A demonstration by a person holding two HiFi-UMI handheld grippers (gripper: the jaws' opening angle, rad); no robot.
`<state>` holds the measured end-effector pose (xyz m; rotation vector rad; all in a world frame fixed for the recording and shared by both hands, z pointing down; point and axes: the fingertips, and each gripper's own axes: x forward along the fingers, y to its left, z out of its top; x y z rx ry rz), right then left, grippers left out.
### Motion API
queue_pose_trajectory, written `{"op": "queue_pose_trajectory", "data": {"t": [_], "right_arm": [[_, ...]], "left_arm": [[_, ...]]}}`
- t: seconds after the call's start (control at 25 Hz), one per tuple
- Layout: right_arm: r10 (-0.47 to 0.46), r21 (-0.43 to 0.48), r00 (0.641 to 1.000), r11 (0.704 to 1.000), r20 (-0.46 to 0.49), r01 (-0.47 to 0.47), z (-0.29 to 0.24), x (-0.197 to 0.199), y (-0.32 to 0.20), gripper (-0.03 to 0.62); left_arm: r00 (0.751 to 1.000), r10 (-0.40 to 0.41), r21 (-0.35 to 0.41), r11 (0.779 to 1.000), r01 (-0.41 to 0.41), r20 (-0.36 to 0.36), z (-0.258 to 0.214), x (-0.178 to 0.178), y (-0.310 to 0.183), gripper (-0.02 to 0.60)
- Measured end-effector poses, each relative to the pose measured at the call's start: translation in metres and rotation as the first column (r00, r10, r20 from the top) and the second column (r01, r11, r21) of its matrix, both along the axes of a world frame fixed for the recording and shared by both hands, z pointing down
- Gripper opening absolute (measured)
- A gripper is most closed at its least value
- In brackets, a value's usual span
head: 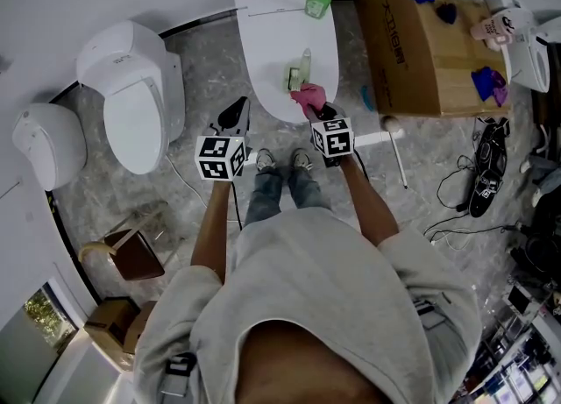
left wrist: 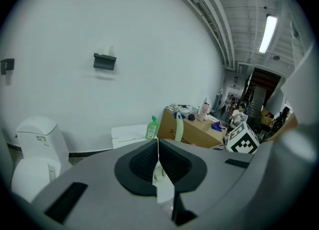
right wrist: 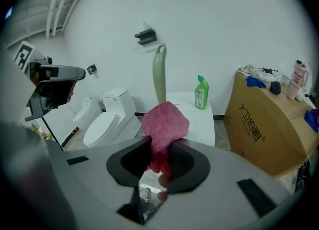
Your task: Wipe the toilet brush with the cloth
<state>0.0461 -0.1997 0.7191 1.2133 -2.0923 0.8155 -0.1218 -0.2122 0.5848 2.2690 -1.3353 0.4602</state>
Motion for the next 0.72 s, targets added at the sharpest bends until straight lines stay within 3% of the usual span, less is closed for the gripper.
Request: {"op": "queue_pose_trajectory", "data": {"t": [0.36, 0.72], "right_arm": [[-0.053, 0.129, 0.997, 0.991, 0.051, 0.046, -0.054, -0.027, 0.006, 0.091], [-0.093, 0.328, 0.991, 0.943, 0.096, 0.056, -0.136, -0.061, -0.033, 0.091]], "left_arm": [[1.000, 0.010, 0.014, 1.000, -0.010, -0.013, -0.004, 0.005, 0.004, 0.023], [1.000, 0.005, 0.022, 1.000, -0.004, -0.016, -0.007, 0.002, 0.013, 0.023]]}}
